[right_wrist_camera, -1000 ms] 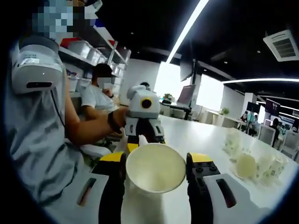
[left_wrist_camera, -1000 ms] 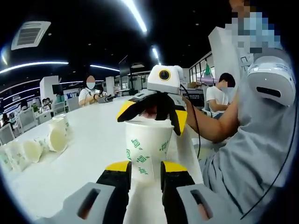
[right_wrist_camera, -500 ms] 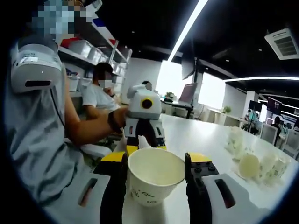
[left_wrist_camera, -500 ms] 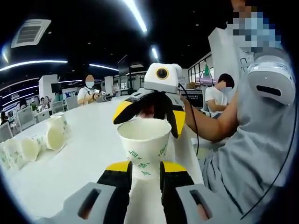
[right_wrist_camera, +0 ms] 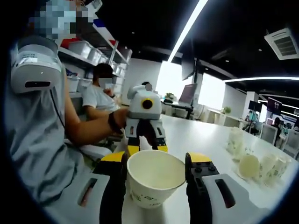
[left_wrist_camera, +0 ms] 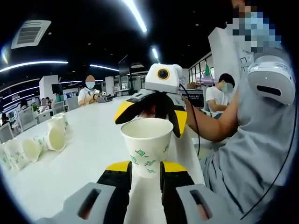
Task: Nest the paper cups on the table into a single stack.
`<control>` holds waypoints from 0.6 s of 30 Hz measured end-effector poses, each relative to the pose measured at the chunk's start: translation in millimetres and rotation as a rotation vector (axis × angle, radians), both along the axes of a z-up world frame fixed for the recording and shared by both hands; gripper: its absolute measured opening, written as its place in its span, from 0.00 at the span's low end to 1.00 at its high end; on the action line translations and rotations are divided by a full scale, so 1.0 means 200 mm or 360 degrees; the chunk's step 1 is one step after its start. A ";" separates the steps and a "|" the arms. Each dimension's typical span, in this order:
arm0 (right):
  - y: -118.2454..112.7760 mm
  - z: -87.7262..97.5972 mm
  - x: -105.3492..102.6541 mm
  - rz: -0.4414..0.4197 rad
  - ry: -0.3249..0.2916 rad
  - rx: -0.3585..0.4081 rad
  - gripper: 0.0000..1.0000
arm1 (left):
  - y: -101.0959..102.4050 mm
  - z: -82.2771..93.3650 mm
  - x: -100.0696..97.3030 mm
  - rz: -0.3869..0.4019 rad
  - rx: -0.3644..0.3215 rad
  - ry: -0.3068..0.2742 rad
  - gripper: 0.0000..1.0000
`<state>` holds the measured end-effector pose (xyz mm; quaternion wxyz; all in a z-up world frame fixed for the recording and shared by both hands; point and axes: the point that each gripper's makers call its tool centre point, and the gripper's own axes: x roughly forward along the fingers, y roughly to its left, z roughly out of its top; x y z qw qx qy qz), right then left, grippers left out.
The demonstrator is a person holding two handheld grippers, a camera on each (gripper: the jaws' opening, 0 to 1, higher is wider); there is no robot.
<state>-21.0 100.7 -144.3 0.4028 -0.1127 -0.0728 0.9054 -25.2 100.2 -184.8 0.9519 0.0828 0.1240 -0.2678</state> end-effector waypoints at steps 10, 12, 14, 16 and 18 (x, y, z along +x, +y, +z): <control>-0.03 0.04 0.01 -0.0016 0.0032 0.0041 0.55 | 0.02 0.02 -0.02 0.0023 0.0018 -0.0018 0.27; -0.03 0.05 0.02 -0.0016 0.0054 0.0052 0.56 | 0.03 0.03 -0.03 0.0030 0.0014 -0.0029 0.28; -0.04 0.07 0.03 -0.0018 0.0084 0.0067 0.56 | 0.04 0.04 -0.04 0.0038 0.0005 -0.0042 0.28; -0.05 0.08 0.03 -0.0019 0.0122 0.0083 0.55 | 0.06 0.06 -0.05 0.0050 -0.0011 -0.0063 0.29; -0.07 0.10 0.04 -0.0021 0.0180 0.0103 0.56 | 0.08 0.09 -0.07 0.0069 -0.0027 -0.0088 0.31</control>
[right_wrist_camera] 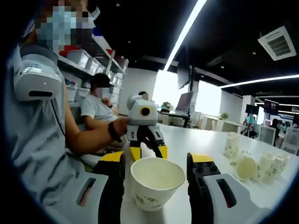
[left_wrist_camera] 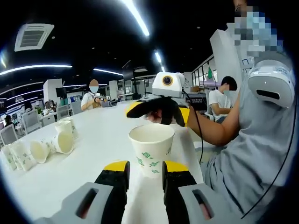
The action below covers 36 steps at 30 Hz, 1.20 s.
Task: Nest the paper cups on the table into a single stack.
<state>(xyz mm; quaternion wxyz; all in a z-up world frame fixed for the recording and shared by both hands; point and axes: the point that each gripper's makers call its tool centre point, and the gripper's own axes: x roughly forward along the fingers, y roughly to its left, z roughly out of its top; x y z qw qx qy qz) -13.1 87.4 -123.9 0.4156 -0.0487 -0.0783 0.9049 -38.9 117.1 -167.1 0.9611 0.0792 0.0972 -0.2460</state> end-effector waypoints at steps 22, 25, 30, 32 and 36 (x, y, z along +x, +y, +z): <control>-0.09 0.10 0.36 -0.0362 0.0210 0.0151 0.57 | 0.37 0.25 0.06 0.0442 -0.0163 -0.0363 0.44; -0.09 0.12 0.42 -0.0422 0.0247 0.0187 0.56 | 0.39 0.32 0.09 0.0440 -0.0147 -0.0375 0.48; -0.08 0.11 0.54 -0.0596 0.0226 0.0250 0.55 | 0.49 0.43 0.16 0.0546 -0.0215 -0.0451 0.49; -0.09 0.12 0.56 -0.0608 0.0223 0.0278 0.50 | 0.54 0.45 0.18 0.0618 -0.0170 -0.0484 0.49; -0.08 0.09 0.60 -0.0646 0.0274 0.0190 0.46 | 0.54 0.46 0.14 0.0632 -0.0188 -0.0500 0.48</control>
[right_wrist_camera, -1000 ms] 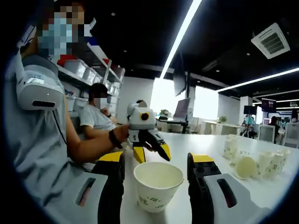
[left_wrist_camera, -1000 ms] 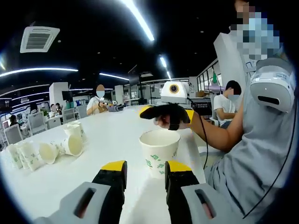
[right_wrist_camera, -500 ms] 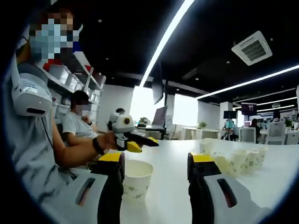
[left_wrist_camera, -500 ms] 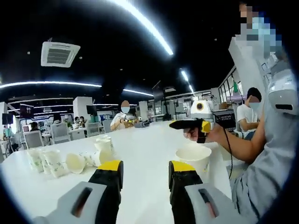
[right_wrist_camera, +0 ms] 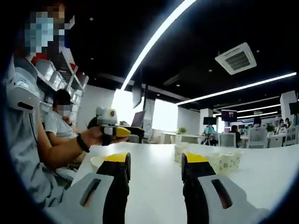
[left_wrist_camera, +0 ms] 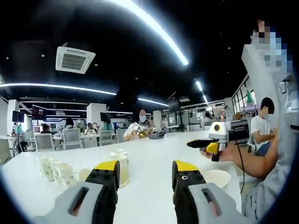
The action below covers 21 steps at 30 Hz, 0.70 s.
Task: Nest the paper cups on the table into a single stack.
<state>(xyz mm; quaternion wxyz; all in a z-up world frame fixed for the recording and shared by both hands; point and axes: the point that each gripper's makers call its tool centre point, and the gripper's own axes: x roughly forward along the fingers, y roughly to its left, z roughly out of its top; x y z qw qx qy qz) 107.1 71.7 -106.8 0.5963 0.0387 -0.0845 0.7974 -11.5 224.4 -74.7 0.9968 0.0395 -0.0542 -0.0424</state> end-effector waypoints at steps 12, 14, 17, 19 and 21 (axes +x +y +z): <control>0.22 -0.04 0.10 -0.0089 -0.0128 -0.0215 0.40 | -0.07 0.01 -0.10 0.0030 0.0086 0.0011 0.46; 0.26 -0.03 0.13 -0.0098 -0.0145 -0.0225 0.39 | -0.07 0.02 -0.11 0.0028 0.0086 0.0010 0.45; 0.31 -0.04 0.15 -0.0104 -0.0144 -0.0251 0.39 | -0.08 0.02 -0.11 0.0011 0.0079 0.0007 0.45; 0.34 -0.05 0.15 -0.0112 -0.0150 -0.0281 0.39 | -0.10 0.01 -0.11 -0.0011 0.0091 0.0020 0.44; 0.36 -0.05 0.17 -0.0114 -0.0158 -0.0301 0.39 | -0.13 0.01 -0.10 -0.0051 0.0112 0.0041 0.44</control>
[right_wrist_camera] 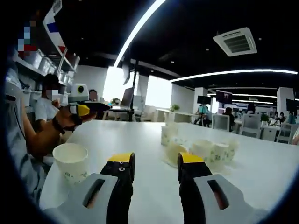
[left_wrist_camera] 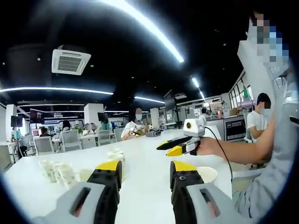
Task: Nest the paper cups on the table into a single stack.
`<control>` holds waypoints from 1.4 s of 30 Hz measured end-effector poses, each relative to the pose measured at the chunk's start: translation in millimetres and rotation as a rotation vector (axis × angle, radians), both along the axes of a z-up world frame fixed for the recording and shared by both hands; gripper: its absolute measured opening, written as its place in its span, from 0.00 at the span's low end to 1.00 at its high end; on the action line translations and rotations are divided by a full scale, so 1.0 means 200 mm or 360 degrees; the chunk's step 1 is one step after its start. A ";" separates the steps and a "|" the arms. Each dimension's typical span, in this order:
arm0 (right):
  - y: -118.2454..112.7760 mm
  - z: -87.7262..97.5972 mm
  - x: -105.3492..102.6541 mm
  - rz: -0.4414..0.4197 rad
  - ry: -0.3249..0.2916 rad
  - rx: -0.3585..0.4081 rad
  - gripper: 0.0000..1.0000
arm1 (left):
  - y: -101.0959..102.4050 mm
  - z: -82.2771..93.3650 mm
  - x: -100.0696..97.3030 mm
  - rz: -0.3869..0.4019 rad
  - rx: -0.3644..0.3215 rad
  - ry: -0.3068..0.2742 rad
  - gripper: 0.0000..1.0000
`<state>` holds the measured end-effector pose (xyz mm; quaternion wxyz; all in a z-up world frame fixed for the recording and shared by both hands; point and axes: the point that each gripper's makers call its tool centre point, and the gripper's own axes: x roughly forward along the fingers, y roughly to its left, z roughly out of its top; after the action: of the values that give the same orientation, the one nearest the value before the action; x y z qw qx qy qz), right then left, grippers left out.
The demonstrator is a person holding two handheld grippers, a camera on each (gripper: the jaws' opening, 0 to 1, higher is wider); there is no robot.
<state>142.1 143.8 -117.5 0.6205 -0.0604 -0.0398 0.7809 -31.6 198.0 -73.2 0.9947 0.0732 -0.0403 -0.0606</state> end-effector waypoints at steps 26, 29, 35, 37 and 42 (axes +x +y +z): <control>0.52 -0.26 0.23 -0.0194 -0.0048 -0.0244 0.25 | 0.27 0.00 0.12 0.0041 0.0045 -0.0003 0.43; 0.56 -0.29 0.23 -0.0170 -0.0053 -0.0248 0.26 | 0.29 -0.01 0.14 0.0022 0.0029 -0.0006 0.43; 0.63 -0.32 0.26 -0.0139 -0.0069 -0.0242 0.21 | 0.26 -0.05 0.16 -0.0017 0.0050 0.0028 0.43; 0.63 -0.33 0.25 -0.0126 -0.0077 -0.0238 0.19 | 0.25 -0.05 0.16 -0.0021 0.0042 0.0019 0.43; 0.67 -0.31 0.26 -0.0122 -0.0073 -0.0207 0.15 | 0.27 -0.06 0.16 -0.0001 0.0042 0.0025 0.43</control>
<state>194.1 277.1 -179.0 0.6435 -0.1198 -0.0009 0.7560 1.3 252.8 -84.8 0.9939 0.0859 -0.0317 -0.0620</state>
